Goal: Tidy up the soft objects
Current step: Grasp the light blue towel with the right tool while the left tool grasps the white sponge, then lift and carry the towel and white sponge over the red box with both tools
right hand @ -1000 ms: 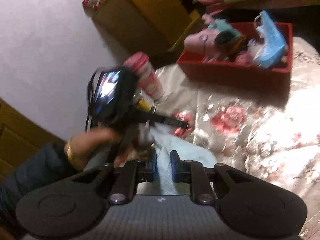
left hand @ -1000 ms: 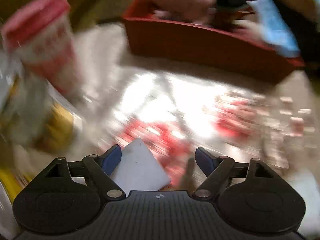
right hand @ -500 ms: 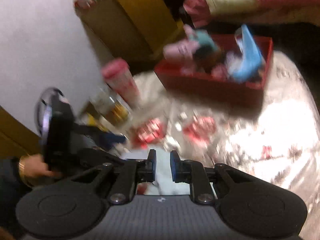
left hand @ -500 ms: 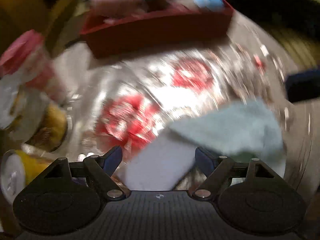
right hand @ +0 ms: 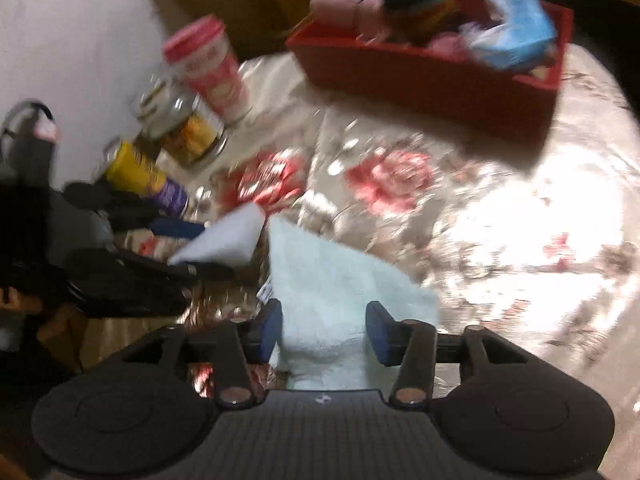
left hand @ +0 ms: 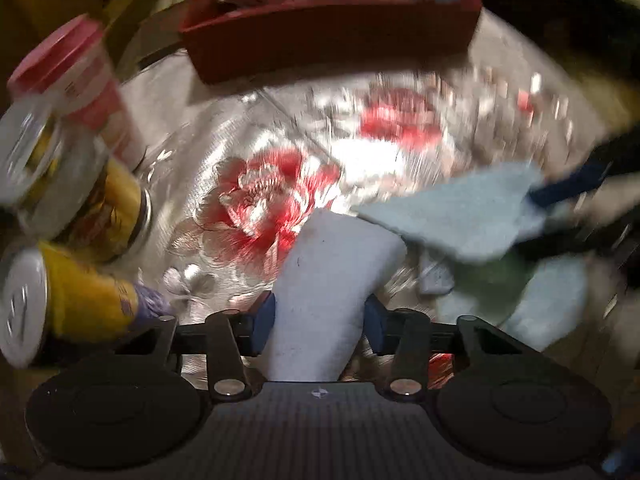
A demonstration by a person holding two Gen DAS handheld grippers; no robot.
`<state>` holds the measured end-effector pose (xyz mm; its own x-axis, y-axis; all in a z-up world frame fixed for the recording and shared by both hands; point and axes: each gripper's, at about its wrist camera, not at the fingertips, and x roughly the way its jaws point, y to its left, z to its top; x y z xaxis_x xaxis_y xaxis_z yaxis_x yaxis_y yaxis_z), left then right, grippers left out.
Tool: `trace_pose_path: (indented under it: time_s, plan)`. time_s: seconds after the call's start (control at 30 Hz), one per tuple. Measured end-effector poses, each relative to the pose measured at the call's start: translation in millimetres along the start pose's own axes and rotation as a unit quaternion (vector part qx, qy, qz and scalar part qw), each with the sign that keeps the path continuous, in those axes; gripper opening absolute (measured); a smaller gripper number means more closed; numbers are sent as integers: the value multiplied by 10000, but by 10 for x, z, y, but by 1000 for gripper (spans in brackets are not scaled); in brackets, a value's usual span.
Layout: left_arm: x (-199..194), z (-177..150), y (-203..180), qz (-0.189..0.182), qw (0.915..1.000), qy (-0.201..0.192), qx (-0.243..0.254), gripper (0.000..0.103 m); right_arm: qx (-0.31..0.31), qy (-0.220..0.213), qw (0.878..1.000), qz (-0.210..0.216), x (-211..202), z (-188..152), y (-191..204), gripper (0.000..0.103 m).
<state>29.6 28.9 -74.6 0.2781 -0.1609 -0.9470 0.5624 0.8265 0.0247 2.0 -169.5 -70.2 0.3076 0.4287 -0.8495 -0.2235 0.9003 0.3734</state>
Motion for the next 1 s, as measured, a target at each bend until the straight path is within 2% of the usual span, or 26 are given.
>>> trace_pose_path:
  time_s: [0.07,0.1,0.2,0.23,0.27,0.33,0.5,0.67,0.83,1.0]
  plan:
    - [-76,4,93,-124,9983,-225,-520,34,-210,86,9996,-171,125,-21,74,33]
    - [-99,8,134,-189,9967,-305,-732,31,-307,129,9991,-278,193,-26,109,33]
    - [-104,31,133,-218,9945,-396,-943,27,-497,135,9975,-490,374,-36,185,34]
    - [-103,26,128,-182,9943,-413,-967,27,-606,70,9964,-589,391,-45,224,30]
    - [-99,35,113,-181,9940,-409,-993,26,-669,51,9951,-732,395,-53,265,18]
    - [-96,40,94,-209,9938,-418,-1007,26,-672,72,9953,-687,375,-57,256,0]
    - [-131,75,47,-303,9927,-485,-1061,24,-272,35,9985,-477,195,-44,113,0]
    - [-262,138,-34,-361,9902,-771,-1105,22,9,-550,9982,-229,-167,59,67,0]
    - [-396,249,-90,-318,9863,-1095,-1193,22,92,-1165,9927,-311,-462,179,59,0]
    - [-567,378,-134,-116,9804,-1527,-1236,22,50,-1649,9850,-512,-654,262,90,0]
